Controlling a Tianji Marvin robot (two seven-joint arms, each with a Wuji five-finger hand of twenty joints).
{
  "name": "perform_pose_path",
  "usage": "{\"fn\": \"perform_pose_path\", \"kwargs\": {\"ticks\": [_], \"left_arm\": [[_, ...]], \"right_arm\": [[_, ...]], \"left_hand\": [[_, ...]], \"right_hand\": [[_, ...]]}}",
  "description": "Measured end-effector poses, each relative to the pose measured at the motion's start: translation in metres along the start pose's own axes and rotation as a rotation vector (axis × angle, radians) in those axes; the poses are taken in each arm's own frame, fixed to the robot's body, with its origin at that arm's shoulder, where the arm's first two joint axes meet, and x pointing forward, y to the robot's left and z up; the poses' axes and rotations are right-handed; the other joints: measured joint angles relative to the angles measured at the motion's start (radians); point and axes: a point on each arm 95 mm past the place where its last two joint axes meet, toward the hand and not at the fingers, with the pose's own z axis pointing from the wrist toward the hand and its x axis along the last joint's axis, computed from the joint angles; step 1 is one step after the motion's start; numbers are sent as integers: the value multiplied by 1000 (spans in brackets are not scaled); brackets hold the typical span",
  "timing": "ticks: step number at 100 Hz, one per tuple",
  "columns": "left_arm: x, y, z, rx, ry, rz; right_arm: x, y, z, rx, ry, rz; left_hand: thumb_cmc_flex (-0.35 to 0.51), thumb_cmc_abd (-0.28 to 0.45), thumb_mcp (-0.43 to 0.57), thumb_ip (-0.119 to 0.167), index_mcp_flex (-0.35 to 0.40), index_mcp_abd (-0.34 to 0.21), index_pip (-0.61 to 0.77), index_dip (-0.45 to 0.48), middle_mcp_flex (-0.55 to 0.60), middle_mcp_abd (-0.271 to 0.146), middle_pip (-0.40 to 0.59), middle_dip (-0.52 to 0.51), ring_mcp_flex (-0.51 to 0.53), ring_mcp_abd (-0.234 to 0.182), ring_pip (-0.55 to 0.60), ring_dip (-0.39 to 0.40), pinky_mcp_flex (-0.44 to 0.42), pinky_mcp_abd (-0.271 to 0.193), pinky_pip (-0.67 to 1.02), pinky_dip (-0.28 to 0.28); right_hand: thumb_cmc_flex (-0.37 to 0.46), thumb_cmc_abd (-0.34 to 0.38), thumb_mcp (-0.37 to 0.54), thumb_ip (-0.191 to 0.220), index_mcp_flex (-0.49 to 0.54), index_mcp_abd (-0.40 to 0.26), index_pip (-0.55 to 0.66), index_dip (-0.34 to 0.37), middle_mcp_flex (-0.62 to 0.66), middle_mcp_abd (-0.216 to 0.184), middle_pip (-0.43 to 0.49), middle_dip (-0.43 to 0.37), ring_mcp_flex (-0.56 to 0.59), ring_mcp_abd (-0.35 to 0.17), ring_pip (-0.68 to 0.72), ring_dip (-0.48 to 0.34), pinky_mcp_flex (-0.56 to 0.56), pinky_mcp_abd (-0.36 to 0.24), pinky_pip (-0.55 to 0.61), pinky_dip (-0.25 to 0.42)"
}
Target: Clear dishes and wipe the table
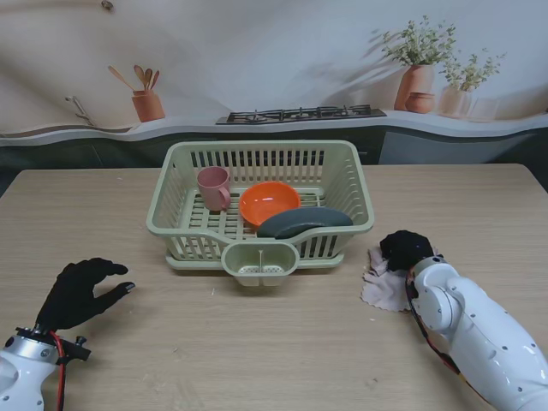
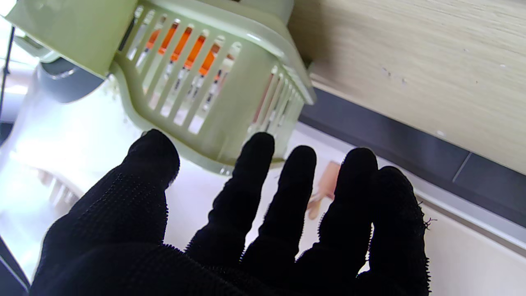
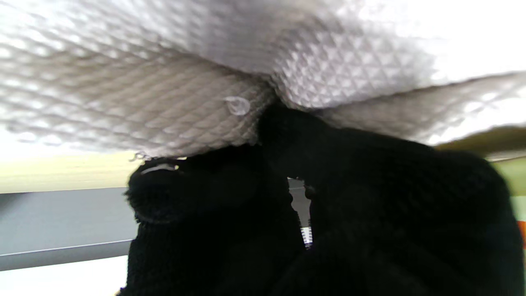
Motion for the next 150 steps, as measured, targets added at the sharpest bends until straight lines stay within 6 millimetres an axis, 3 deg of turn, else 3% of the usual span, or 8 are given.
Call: {"fn": "perform_pose_path", "kwargs": {"ticks": [20, 30, 32, 36, 64, 80, 128, 150], "left_arm": [[0, 0, -1, 1, -1, 1], [0, -1, -1, 1, 0, 0], [0, -1, -1, 1, 0, 0], [0, -1, -1, 3, 1, 0], [0, -2, -2, 11, 6, 0], [-1, -2, -2, 11, 6, 0], [-1, -1, -3, 13, 4, 2], [-1, -1, -3, 15, 3, 0]], "right_arm": [[-3, -6, -40, 35, 60, 32], [-7, -7, -56, 34, 84, 32], [-9, -7, -59, 36, 84, 33], [-12, -10, -65, 51, 86, 31], [-29, -13, -91, 98, 108, -11], [-28, -17, -79, 71, 87, -18], [-13, 0, 8, 36, 22, -67], [-8, 4, 19, 35, 9, -59]], "left_hand": [[0, 0, 0, 0, 0, 0, 0, 0, 0, 0, 0, 0, 0, 0, 0, 0, 0, 0, 0, 0], [0, 0, 0, 0, 0, 0, 0, 0, 0, 0, 0, 0, 0, 0, 0, 0, 0, 0, 0, 0], [0, 0, 0, 0, 0, 0, 0, 0, 0, 0, 0, 0, 0, 0, 0, 0, 0, 0, 0, 0], [0, 0, 0, 0, 0, 0, 0, 0, 0, 0, 0, 0, -2, 0, 0, 0, 0, 0, 0, 0], [0, 0, 0, 0, 0, 0, 0, 0, 0, 0, 0, 0, -2, 0, 0, 0, -2, 0, 0, 0], [0, 0, 0, 0, 0, 0, 0, 0, 0, 0, 0, 0, -2, 0, 0, 0, -2, 0, 0, 0], [0, 0, 0, 0, 0, 0, 0, 0, 0, 0, 0, 0, -7, 0, 0, 0, -2, 0, 0, 0], [0, 0, 0, 0, 0, 0, 0, 0, 0, 0, 0, 0, -7, 0, 0, 0, -3, 0, 0, 0]], "right_hand": [[0, 0, 0, -4, 0, 12, -30, -19, 0, -5, 8, -7, 0, -3, 0, 0, -6, -1, -4, 2], [0, 12, -1, -8, -115, 37, -100, -60, 3, -26, -73, -53, -1, -13, 0, 0, -11, -11, -12, 3], [0, 13, -1, -8, -41, 40, -82, -49, 3, -27, -61, -52, -2, -13, 0, 0, -13, -11, -12, 3], [0, 13, -1, -8, -31, 35, -40, -21, 2, -22, -6, -19, -2, -13, 0, 0, -13, -11, -12, 3], [-2, 3, 3, -8, -11, 3, 4, 6, 1, -18, 24, 19, -2, -13, 0, 0, -14, -11, -12, 3], [-17, -6, 37, -9, 16, -44, 85, 54, 6, 11, 105, 70, -2, 5, 0, 17, -16, 11, -3, 3], [-20, -13, 53, -9, 17, -49, 119, 62, 7, 16, 95, 68, -3, 11, 0, 18, -19, 17, 0, 3], [-12, -12, 37, -9, 17, -39, 83, 59, 5, 15, 70, 42, -4, 11, -2, 18, -20, 17, -2, 3]]}}
